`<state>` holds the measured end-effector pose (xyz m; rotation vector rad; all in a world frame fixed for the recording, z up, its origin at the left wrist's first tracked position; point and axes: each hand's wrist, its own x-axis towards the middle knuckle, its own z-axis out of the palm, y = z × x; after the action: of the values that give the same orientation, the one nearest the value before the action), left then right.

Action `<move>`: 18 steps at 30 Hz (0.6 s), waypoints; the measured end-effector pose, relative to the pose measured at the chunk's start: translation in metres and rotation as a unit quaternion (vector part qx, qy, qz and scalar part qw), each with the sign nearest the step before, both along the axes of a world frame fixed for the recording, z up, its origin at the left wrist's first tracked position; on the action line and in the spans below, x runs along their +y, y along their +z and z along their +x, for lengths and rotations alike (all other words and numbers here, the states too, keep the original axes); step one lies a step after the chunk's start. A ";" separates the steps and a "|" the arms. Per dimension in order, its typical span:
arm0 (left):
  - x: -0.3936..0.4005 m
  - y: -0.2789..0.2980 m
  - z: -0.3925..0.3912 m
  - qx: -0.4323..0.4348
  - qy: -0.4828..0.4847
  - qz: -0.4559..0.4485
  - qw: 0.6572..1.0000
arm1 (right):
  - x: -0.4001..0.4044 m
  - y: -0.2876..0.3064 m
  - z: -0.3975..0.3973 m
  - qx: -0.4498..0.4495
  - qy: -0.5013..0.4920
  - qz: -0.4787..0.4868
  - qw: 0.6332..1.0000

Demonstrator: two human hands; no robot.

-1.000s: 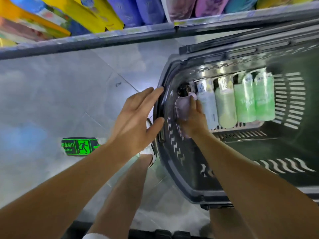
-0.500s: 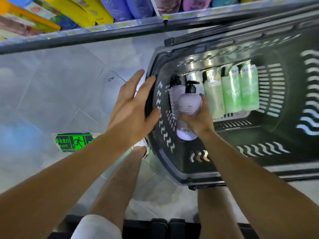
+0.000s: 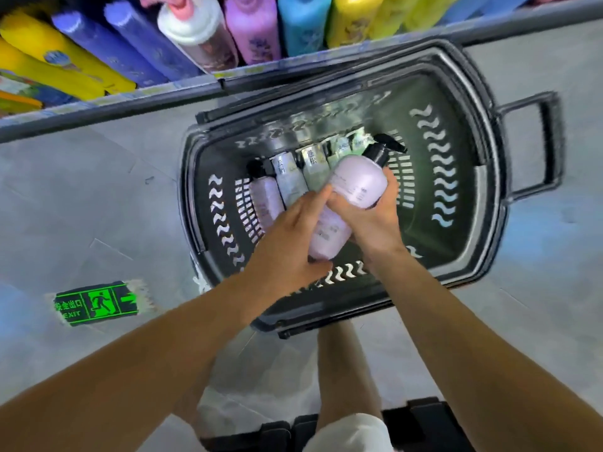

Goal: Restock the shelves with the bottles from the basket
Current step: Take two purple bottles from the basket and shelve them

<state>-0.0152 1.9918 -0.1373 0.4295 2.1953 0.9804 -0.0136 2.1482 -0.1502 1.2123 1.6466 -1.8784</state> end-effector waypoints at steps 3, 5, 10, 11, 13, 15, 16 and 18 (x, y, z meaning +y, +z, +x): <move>0.024 -0.010 -0.005 0.024 0.060 -0.026 0.998 | 0.004 0.003 -0.004 -0.027 -0.039 -0.044 0.998; 0.028 -0.017 -0.016 -0.038 0.117 -0.006 0.992 | 0.013 0.003 -0.004 -0.033 -0.039 -0.071 0.996; 0.015 -0.035 -0.033 -0.423 0.326 0.184 0.825 | 0.052 -0.015 -0.001 -0.065 0.046 -0.055 0.995; 0.015 -0.038 -0.031 -0.483 0.339 0.239 0.771 | 0.055 -0.020 -0.002 -0.072 0.053 -0.075 0.993; 0.018 -0.044 -0.027 -0.561 0.314 0.327 0.693 | 0.056 -0.028 -0.009 -0.072 0.096 -0.101 0.988; 0.020 -0.051 -0.023 -0.603 0.306 0.351 0.648 | 0.053 -0.035 -0.018 -0.058 0.125 -0.119 0.983; 0.019 -0.056 -0.022 -0.616 0.317 0.342 0.634 | 0.051 -0.039 -0.021 -0.054 0.121 -0.127 0.983; 0.013 -0.065 -0.021 -0.627 0.329 0.323 0.628 | 0.046 -0.047 -0.028 -0.050 0.091 -0.134 0.985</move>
<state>-0.0366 2.0052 -0.2026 -0.7044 0.5845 1.7057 -0.0411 2.1937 -0.1973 0.9928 1.3499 -1.8228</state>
